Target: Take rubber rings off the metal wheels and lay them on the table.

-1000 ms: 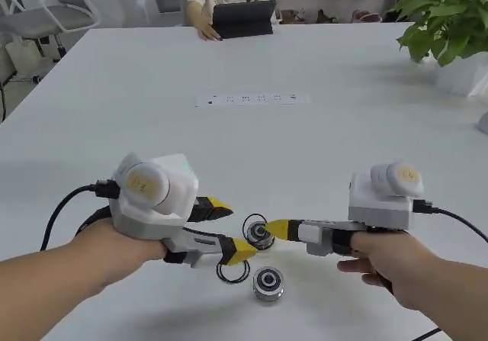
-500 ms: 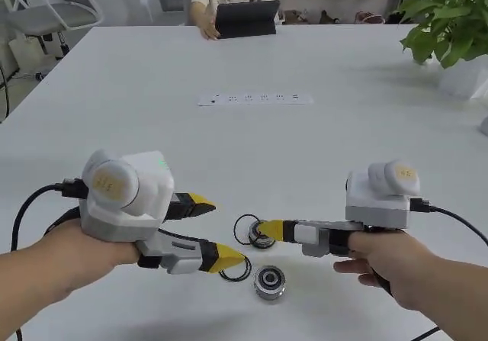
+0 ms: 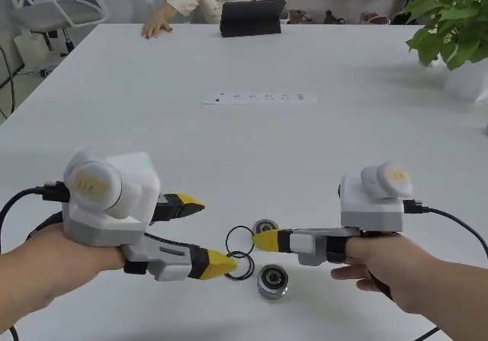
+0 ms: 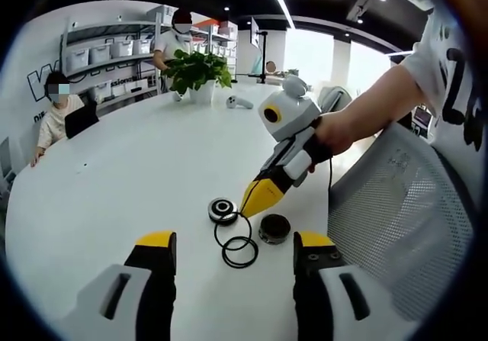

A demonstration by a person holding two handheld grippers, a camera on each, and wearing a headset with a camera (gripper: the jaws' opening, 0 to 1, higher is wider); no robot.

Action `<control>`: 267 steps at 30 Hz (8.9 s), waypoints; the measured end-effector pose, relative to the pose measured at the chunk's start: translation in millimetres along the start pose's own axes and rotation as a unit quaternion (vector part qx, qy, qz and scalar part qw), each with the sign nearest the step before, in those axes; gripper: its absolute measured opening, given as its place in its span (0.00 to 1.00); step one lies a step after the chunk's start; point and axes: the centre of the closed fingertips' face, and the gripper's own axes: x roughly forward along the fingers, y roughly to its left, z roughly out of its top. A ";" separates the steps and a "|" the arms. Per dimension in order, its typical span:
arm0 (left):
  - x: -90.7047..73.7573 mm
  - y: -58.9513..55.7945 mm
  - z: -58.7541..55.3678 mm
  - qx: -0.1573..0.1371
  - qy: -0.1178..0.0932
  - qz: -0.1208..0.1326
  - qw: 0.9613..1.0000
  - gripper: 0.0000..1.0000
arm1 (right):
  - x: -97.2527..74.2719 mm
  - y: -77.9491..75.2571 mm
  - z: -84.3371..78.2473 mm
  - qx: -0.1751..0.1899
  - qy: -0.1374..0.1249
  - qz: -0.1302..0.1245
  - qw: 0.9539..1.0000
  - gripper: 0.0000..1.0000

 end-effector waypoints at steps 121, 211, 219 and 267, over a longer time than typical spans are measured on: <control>59.7 19.0 -4.1 -0.033 0.021 -0.016 0.999 0.38 | -18.4 -63.6 -5.0 -0.221 0.047 -0.109 0.968 0.18; 103.6 16.6 -4.2 0.031 0.045 0.005 0.998 0.07 | -16.0 -69.0 -4.2 -0.111 0.003 -0.116 0.987 0.00; 103.5 16.4 -4.1 0.028 0.042 0.009 0.999 0.07 | -23.2 -69.3 3.3 0.039 -0.071 -0.094 0.992 0.00; 104.8 16.4 -3.8 0.022 0.043 0.026 0.998 0.07 | -21.6 -31.4 12.1 0.060 -0.092 -0.002 0.994 0.00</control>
